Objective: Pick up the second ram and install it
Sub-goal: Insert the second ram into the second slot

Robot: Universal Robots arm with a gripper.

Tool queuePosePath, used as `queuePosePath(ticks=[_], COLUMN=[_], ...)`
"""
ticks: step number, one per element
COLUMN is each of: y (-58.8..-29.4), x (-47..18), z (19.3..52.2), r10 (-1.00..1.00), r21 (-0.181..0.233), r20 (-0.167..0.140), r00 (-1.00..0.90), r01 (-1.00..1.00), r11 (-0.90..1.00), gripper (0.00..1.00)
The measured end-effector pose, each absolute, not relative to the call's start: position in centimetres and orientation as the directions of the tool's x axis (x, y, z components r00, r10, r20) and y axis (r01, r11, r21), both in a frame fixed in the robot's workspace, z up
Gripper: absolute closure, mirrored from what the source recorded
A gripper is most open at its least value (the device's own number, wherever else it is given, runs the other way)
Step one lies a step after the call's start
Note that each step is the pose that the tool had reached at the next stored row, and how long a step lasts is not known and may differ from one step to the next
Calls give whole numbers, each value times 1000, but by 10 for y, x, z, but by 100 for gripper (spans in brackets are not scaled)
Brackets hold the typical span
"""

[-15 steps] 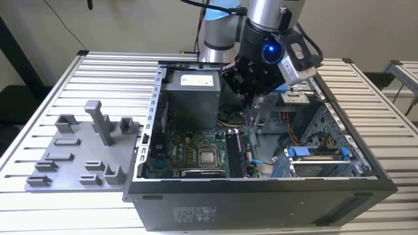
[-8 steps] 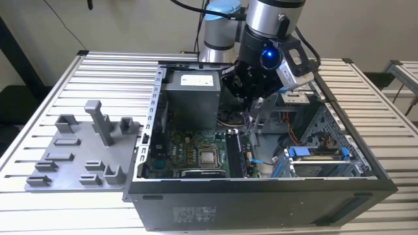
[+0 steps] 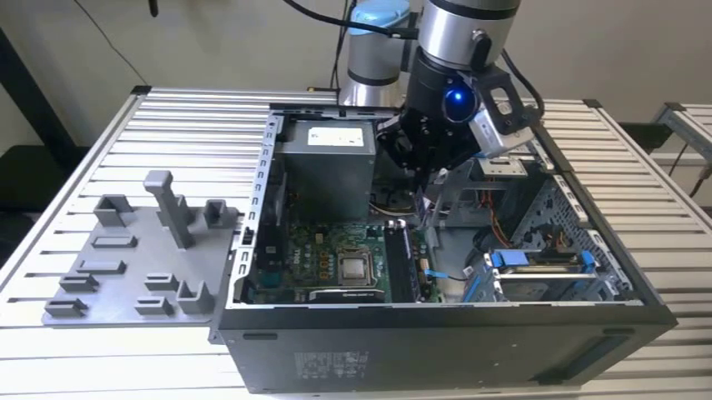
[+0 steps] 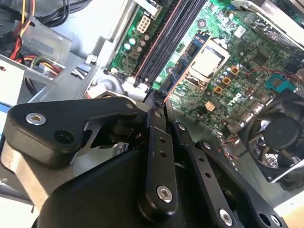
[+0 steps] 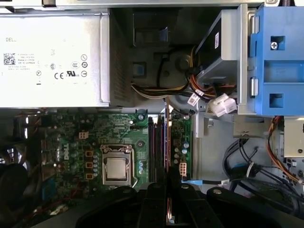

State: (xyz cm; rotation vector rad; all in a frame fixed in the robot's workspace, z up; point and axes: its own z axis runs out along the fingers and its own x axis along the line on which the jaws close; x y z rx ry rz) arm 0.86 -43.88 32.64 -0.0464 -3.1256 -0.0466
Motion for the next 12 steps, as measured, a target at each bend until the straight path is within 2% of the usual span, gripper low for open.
queuePosePath(ticks=[12], y=[-439], x=[9], z=[315], r10=[29], r21=[30], r20=[12], r00=[-999], r01=[30], r11=[999], gripper=[86])
